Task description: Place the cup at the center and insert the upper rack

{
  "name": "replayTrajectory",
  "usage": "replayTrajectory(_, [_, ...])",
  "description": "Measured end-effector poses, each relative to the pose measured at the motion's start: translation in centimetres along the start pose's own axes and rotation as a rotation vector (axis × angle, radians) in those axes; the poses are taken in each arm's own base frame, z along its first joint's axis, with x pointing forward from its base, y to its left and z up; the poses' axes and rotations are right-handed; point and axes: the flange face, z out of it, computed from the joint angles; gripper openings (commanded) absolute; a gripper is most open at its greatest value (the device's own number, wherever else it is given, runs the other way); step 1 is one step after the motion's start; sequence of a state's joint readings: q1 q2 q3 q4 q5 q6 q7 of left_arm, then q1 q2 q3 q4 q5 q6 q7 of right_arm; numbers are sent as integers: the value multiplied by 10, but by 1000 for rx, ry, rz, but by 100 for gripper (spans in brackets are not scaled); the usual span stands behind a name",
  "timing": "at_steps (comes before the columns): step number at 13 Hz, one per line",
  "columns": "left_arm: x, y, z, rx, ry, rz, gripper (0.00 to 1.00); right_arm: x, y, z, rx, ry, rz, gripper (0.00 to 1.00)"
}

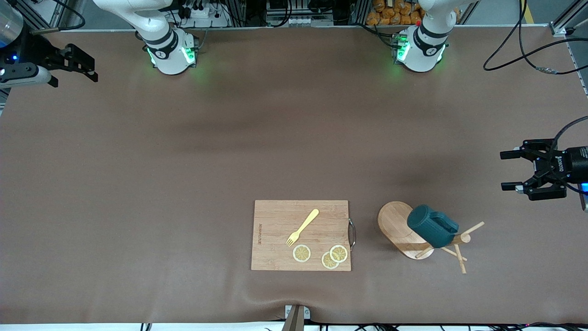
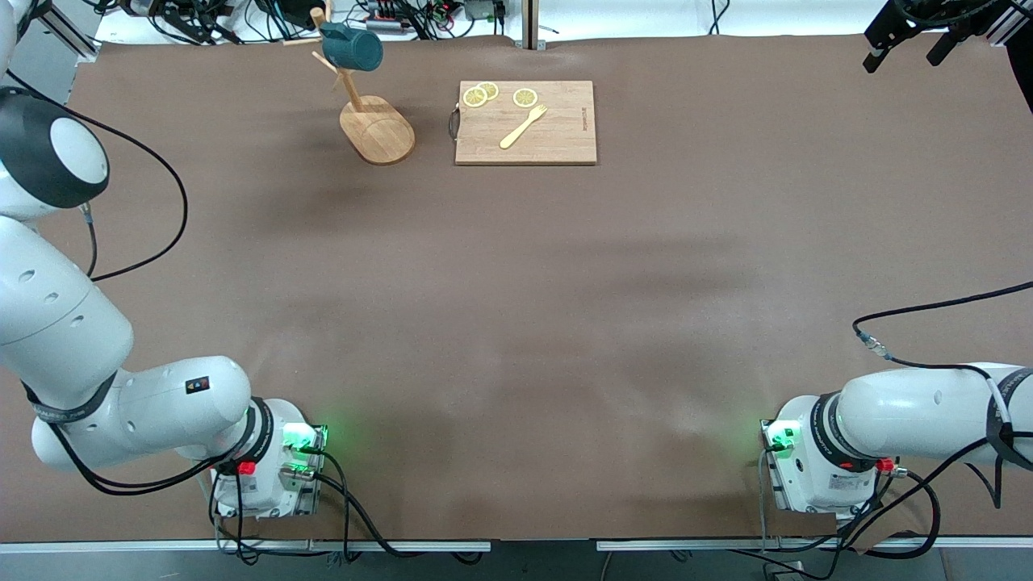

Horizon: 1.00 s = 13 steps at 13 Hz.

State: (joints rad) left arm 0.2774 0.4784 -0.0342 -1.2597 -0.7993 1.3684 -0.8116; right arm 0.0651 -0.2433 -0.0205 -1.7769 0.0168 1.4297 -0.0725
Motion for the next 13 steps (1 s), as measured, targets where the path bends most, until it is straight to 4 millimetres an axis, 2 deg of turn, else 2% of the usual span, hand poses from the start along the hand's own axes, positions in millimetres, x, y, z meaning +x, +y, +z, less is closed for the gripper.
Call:
replayTrajectory(6, [8, -8, 20, 249, 167, 206, 100, -3, 25, 0, 14, -2, 48, 100])
replayTrajectory(8, [0, -6, 23, 327, 224, 252, 100, -3, 27, 0, 15, -2, 52, 100])
replayTrajectory(10, [-25, 3, 31, 426, 304, 304, 100, -3, 27, 0, 15, -2, 53, 100])
replayTrajectory(13, [-78, 19, 40, 552, 435, 406, 100, -3, 27, -1, 15, 1, 53, 100])
